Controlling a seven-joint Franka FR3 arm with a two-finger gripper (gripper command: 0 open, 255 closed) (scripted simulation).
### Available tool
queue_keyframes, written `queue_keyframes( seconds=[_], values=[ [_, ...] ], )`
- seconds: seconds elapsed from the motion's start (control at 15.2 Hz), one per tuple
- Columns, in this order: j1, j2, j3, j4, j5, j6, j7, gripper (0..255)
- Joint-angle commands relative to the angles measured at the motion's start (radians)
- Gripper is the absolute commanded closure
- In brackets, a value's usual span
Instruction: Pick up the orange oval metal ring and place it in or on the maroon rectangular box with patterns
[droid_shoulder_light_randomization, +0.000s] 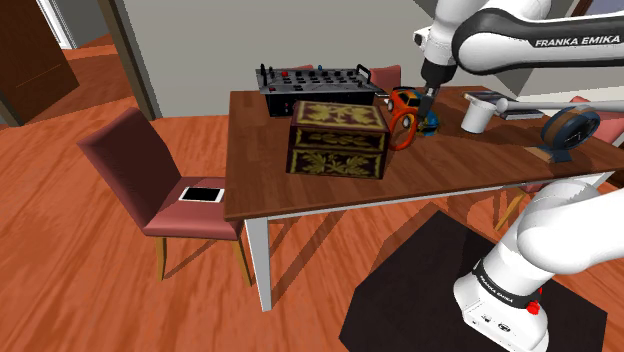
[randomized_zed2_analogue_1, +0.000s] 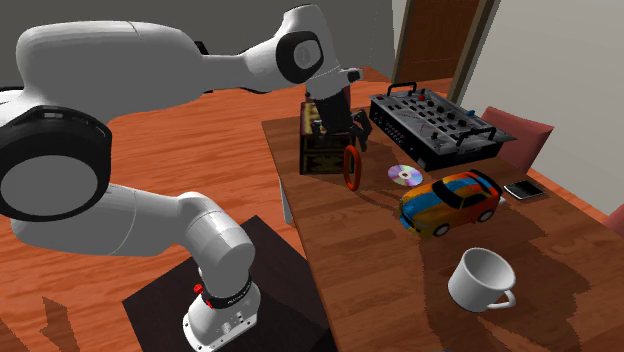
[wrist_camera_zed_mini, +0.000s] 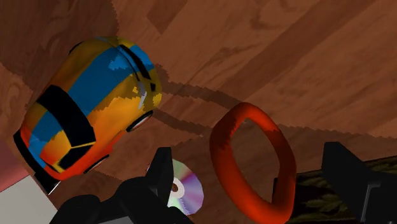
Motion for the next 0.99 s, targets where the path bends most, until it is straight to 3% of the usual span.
queue_keyframes(
  seconds=[0.0,0.46,0.92],
  values=[
    [-0.006,0.016,-0.014,-0.015,-0.034,0.05,-0.023,0],
    [-0.02,0.039,-0.042,-0.079,-0.062,0.143,-0.014,0],
    [-0.02,0.039,-0.042,-0.079,-0.062,0.142,-0.014,0]
  ],
)
